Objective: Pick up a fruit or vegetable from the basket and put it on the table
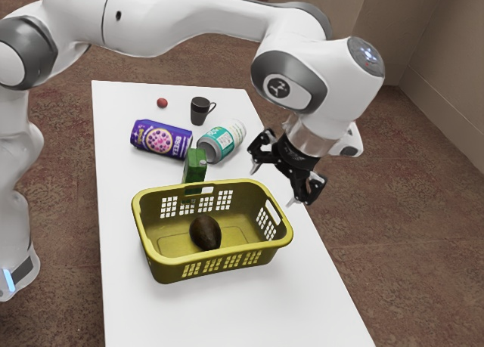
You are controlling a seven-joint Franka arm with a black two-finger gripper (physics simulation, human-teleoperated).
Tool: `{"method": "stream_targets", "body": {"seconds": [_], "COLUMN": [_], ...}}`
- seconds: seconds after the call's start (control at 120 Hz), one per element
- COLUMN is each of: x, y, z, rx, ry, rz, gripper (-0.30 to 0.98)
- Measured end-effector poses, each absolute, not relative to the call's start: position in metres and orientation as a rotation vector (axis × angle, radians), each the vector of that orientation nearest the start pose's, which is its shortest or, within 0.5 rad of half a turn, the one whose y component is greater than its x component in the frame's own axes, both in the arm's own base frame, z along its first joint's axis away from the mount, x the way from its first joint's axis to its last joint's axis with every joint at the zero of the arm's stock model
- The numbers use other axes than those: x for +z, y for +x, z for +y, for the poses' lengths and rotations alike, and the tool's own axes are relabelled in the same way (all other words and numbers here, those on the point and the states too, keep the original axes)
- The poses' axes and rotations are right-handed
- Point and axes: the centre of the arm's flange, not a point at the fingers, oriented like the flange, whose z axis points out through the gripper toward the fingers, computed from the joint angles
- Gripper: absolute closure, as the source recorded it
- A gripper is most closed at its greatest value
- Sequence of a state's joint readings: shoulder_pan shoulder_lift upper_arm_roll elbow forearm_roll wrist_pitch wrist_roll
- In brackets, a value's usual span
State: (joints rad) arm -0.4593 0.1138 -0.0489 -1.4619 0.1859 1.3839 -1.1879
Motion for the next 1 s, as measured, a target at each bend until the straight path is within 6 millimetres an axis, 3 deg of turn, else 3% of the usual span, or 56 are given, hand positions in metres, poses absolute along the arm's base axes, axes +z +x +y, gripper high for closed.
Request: {"method": "stream_targets", "body": {"seconds": [0.167,0.267,0.342,0.6,0.675,0.875,1.0], "x": [0.591,0.585,0.575,0.570,0.556,0.536,0.529], "y": [0.517,0.530,0.518,0.528,0.529,0.521,0.494], "z": [-0.247,-0.205,-0.187,-0.166,-0.162,-0.168,-0.213], "rx": [0.005,0.066,0.091,0.069,0.107,0.223,0.288], "ry": [-2.651,-2.616,-2.612,-2.586,-2.561,-2.542,-2.608], "rz": [-1.178,-1.374,-1.452,-1.713,-1.779,-1.913,-1.860], "gripper": [0.00,0.00,0.00,0.00,0.00,0.00,0.00]}}
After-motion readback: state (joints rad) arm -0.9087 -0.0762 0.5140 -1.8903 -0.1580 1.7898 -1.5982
